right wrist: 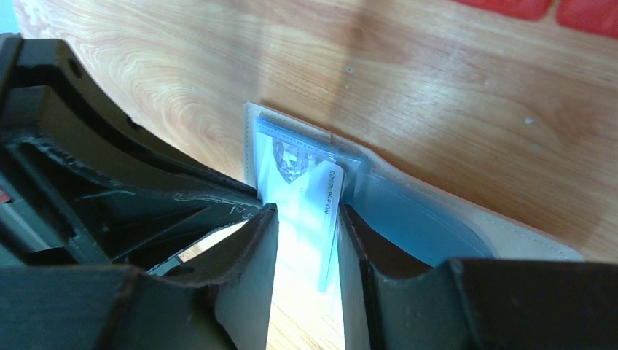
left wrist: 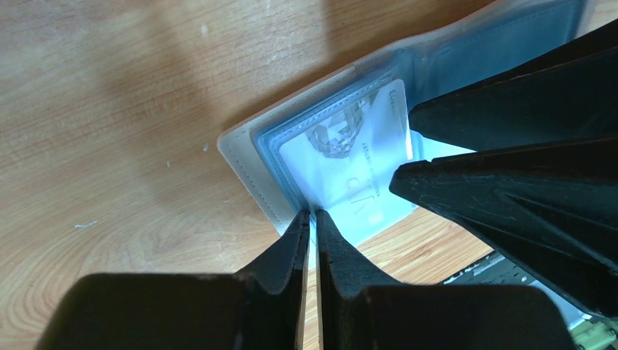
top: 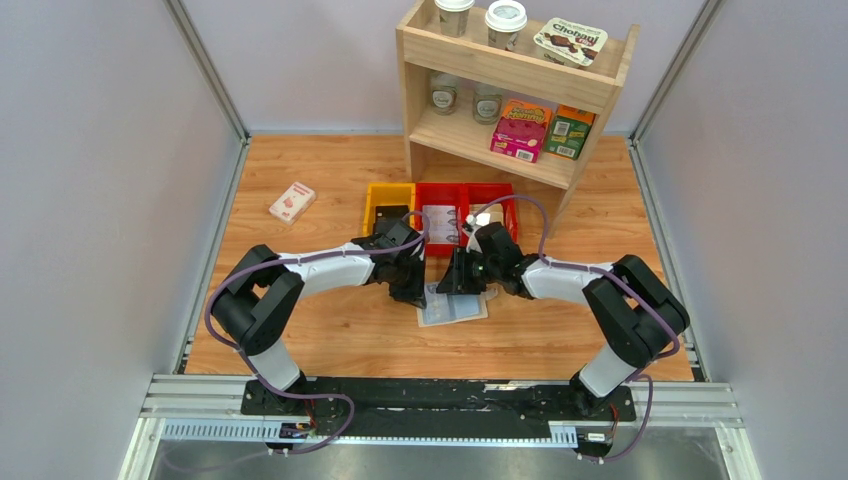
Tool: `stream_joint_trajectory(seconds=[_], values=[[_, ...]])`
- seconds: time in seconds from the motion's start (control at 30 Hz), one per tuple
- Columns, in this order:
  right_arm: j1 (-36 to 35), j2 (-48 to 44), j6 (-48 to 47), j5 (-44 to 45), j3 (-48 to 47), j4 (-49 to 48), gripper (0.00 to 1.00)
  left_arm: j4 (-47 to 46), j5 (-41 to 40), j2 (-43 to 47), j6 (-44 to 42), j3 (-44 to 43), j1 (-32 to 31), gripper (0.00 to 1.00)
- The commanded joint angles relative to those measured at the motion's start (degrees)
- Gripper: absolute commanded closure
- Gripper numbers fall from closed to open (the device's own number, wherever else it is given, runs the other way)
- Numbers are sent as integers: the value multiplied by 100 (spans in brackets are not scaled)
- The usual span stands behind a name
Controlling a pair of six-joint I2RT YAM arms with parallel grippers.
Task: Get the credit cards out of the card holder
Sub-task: Remove the credit card from the card holder.
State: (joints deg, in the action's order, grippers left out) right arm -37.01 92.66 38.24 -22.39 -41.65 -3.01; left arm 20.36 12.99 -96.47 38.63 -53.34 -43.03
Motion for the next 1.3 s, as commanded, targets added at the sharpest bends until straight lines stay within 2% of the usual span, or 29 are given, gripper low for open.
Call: stream_joint_trajectory(seconds=[0.0,0.2,0.3,0.47,0.7,0.9,1.03,1.27], values=[[-69,-142,-1,-801,95,-788,65,170,-447,-189,-154,26,-22,87],[-60,-328,131,-1162,359,-1369,70,249,-517,-188,-198,8,-22,87],[-60,-205,149,-1162,342,-1334,72,258,-579,-145,-198,8,-22,87],[-60,67,184,-1250,219,-1255,81,240,-605,-109,-189,-1,-22,87],[-104,498,158,-1593,-62,-1106,81,197,-587,-180,-198,-53,-22,87],[-271,815,-88,-1681,-484,-518,81,187,-649,-232,-251,-54,-22,87],[-271,771,-132,-1584,-467,-324,85,240,-763,-180,-251,-18,-22,87],[-34,481,-10,-1777,-177,-569,85,398,-842,-258,-286,-89,-22,89]])
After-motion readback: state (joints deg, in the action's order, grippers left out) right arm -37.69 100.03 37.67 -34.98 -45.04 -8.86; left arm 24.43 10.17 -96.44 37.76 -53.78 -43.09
